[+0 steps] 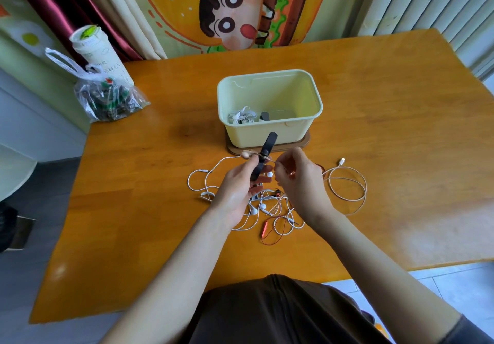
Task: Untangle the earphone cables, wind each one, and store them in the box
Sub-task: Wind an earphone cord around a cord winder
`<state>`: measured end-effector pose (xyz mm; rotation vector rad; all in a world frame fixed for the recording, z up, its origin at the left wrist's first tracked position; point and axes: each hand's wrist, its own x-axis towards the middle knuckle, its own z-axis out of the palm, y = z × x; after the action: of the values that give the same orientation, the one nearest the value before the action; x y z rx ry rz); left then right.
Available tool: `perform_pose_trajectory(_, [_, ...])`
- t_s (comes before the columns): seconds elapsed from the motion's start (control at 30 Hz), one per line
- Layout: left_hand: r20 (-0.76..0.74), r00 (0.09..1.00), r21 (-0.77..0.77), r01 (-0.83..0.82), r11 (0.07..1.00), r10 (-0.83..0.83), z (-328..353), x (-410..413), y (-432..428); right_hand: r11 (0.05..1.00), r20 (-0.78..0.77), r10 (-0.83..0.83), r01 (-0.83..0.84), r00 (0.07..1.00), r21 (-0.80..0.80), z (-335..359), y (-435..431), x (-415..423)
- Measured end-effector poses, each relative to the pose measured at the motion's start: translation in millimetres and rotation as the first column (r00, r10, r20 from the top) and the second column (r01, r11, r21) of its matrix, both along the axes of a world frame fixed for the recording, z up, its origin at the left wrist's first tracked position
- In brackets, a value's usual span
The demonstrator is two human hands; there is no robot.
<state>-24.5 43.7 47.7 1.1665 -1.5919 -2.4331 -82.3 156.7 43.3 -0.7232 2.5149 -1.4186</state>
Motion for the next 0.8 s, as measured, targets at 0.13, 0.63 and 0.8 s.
perform_pose_trajectory(0.13, [-0.04, 0.999, 0.015, 0.037, 0.999, -0.036, -0.7, 0.8, 1.9, 1.0, 0.017, 0.008, -0.008, 1.0, 0.022, 0.7, -1.4, 0.8])
perform_pose_trajectory(0.63, [-0.003, 0.998, -0.031, 0.066, 0.997, -0.067, -6.1, 2.5, -0.3, 0.998, -0.125, 0.044, -0.039, 0.991, 0.041, -1.7, 0.1, -0.1])
perform_pose_trajectory(0.8, [-0.015, 0.998, 0.021, 0.057, 0.998, -0.057, -8.5, 2.1, -2.3, 0.998, -0.137, 0.035, -0.028, 0.99, 0.055, -3.4, -0.5, 1.4])
